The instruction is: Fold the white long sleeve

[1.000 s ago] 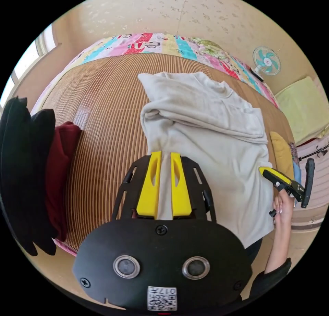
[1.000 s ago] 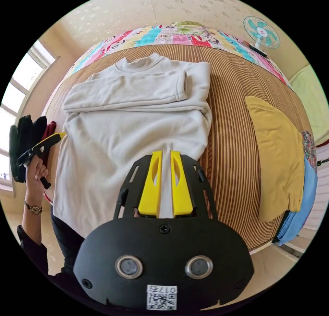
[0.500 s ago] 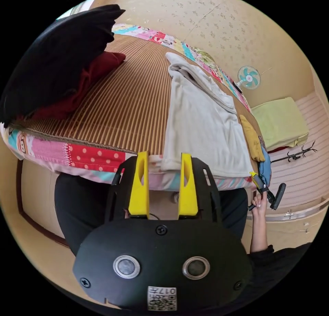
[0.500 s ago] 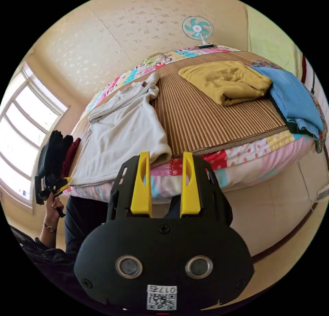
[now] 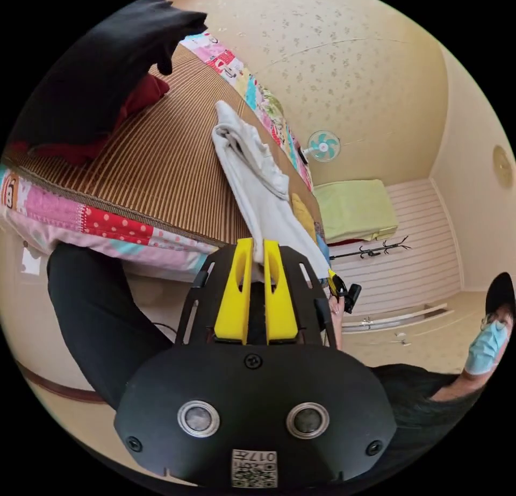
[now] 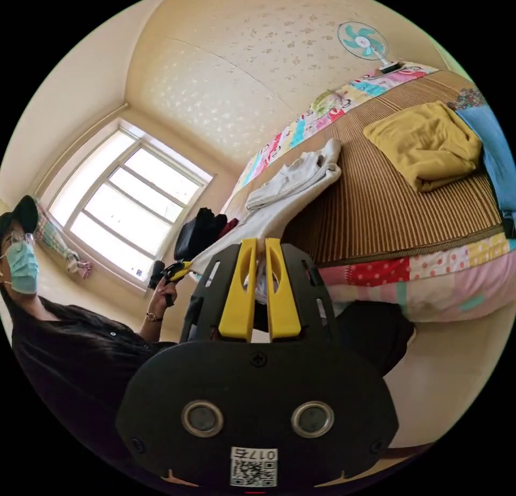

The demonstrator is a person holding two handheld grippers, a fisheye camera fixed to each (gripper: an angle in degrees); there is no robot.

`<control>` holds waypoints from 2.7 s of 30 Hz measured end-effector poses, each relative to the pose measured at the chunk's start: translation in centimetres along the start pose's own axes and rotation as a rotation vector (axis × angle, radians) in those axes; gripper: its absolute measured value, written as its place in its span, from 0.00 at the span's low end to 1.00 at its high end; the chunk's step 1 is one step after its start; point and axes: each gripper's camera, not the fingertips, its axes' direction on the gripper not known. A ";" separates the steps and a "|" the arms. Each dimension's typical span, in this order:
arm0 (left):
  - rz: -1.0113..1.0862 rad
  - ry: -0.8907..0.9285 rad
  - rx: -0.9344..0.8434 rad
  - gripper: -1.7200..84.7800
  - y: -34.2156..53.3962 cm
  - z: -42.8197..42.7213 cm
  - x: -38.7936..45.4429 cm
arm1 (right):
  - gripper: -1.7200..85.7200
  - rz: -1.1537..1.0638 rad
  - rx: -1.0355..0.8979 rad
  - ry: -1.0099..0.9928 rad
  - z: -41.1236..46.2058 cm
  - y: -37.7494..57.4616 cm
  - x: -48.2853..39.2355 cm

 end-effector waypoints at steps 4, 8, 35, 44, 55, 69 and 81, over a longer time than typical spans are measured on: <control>0.104 0.112 0.028 0.07 2.6 -7.1 4.1 | 0.05 -0.137 -0.014 -0.103 -7.3 0.3 -5.9; 0.087 0.207 0.192 0.02 3.4 -11.8 5.7 | 0.05 -0.080 0.123 -0.099 -11.5 -1.7 -8.1; 0.863 -0.200 -0.318 0.22 15.8 12.8 15.6 | 0.05 0.247 -0.096 0.372 22.8 -22.0 13.1; 1.164 -0.515 -0.332 0.06 18.2 16.9 17.1 | 0.05 0.243 -0.091 0.288 20.7 -21.2 11.6; 0.621 0.269 0.106 0.04 9.7 -7.9 8.7 | 0.05 -0.388 0.448 -0.100 -5.9 -3.0 -10.2; 0.097 -0.243 0.293 0.08 -13.3 3.0 -1.0 | 0.13 -0.088 0.077 0.498 16.3 -21.0 -3.5; -0.063 -0.509 0.063 0.22 -4.2 9.1 -5.7 | 0.06 -0.225 -0.172 1.020 27.2 -8.6 -0.8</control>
